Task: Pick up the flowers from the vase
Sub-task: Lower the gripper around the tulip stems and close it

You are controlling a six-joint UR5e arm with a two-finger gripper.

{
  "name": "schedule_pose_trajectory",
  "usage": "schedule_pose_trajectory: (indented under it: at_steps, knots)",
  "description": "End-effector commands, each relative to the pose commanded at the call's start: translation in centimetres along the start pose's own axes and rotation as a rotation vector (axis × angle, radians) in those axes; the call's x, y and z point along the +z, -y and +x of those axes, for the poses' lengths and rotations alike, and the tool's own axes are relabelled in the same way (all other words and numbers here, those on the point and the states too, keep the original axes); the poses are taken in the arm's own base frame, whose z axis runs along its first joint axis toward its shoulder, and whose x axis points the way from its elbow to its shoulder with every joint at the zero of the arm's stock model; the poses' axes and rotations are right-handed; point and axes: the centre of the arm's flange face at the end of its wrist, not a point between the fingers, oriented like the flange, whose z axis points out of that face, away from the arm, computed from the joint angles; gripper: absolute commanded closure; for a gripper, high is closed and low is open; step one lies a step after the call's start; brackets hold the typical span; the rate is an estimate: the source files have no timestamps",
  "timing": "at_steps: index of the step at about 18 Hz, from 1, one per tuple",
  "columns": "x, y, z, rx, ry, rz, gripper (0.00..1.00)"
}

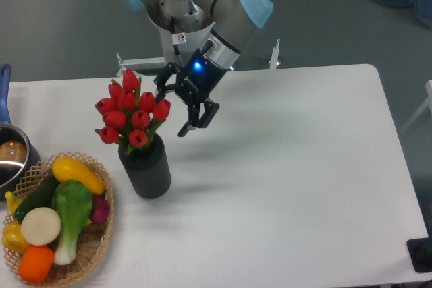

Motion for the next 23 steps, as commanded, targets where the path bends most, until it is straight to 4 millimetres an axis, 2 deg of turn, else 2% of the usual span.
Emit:
schedule_pose_trajectory:
  at_steps: [5, 15, 16, 17, 18, 19, 23]
  knots:
    - [1.1, 0.0, -0.5, -0.023, -0.035, 0.126, 0.0]
    - [4.2, -0.2, -0.5, -0.025, -0.097, 0.196, 0.02]
    - [4.3, -0.2, -0.5, -0.028, -0.1, 0.207, 0.07]
    - [4.4, -0.2, -0.5, -0.024, -0.102, 0.21, 0.18]
    - [4.4, -0.3, -0.5, -0.012, -0.102, 0.212, 0.46]
    - [4.4, -0.2, -0.5, -0.006, -0.102, 0.221, 0.57]
    - [4.5, -0.3, -0.7, -0.003, -0.104, 0.241, 0.84]
